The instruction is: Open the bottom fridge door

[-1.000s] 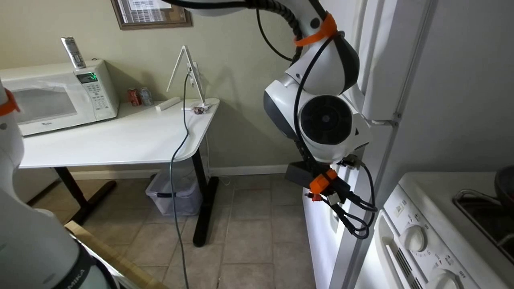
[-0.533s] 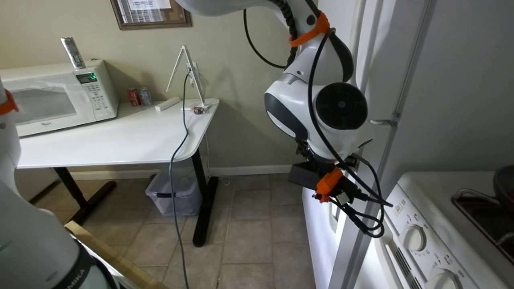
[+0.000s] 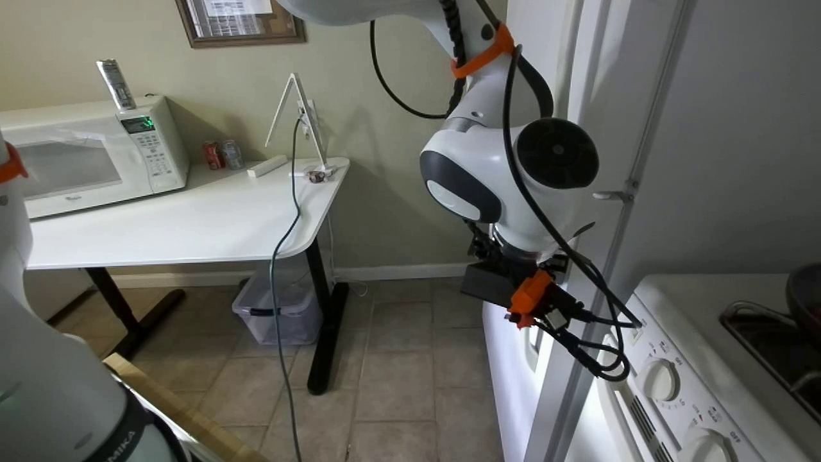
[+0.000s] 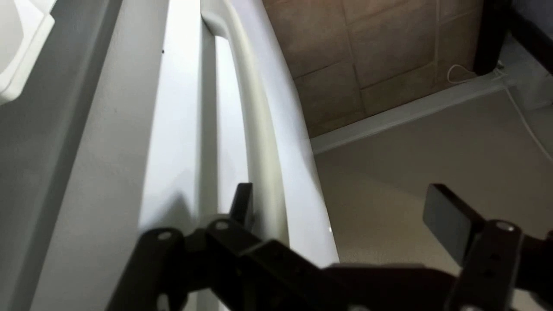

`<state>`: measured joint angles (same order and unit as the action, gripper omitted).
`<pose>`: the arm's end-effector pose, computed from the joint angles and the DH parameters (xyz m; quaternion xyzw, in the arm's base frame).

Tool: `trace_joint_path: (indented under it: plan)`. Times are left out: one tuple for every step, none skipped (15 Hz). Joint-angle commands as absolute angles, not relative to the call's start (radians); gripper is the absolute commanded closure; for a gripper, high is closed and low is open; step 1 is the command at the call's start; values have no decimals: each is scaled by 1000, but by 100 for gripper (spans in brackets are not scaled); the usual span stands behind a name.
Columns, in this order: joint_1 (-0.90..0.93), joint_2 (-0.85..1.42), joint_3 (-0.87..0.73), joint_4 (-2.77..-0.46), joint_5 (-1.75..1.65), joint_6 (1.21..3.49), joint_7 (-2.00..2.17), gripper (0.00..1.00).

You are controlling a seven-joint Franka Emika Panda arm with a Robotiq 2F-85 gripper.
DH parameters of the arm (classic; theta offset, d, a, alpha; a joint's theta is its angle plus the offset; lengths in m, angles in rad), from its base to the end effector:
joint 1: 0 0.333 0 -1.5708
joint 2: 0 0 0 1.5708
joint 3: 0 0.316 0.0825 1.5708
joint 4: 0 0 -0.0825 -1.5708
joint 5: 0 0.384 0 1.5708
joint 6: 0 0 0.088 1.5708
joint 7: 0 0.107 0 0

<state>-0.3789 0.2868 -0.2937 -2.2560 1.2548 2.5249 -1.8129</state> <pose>0.4114 -0.3420 0.2370 -0.9512 -0.0457 -0.2934 0.0836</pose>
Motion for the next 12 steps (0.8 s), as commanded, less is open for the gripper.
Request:
trace_joint_path:
  plan:
    - [-333,195,-268,-2410,1203,2488,-1762,0]
    - [-322,183,-258,-2441,1200,2471,-1755,0]
    - [-302,172,-245,-2472,1205,2477,-1745,0]
    - [-282,164,-231,-2497,1208,2486,-1725,0]
    - [-261,153,-218,-2523,1209,2495,-1704,0]
    - [-243,144,-207,-2541,1211,2503,-1683,0]
    - [-226,136,-197,-2557,1212,2510,-1651,0]
    - [-202,133,-189,-2573,1205,2553,-1575,0]
    - [-187,126,-186,-2590,1197,2594,-1512,0]
    - [-175,123,-184,-2603,1188,2643,-1443,0]
    - [-169,115,-184,-2617,1174,2679,-1385,0]
    - [-170,109,-186,-2626,1166,2703,-1353,0]
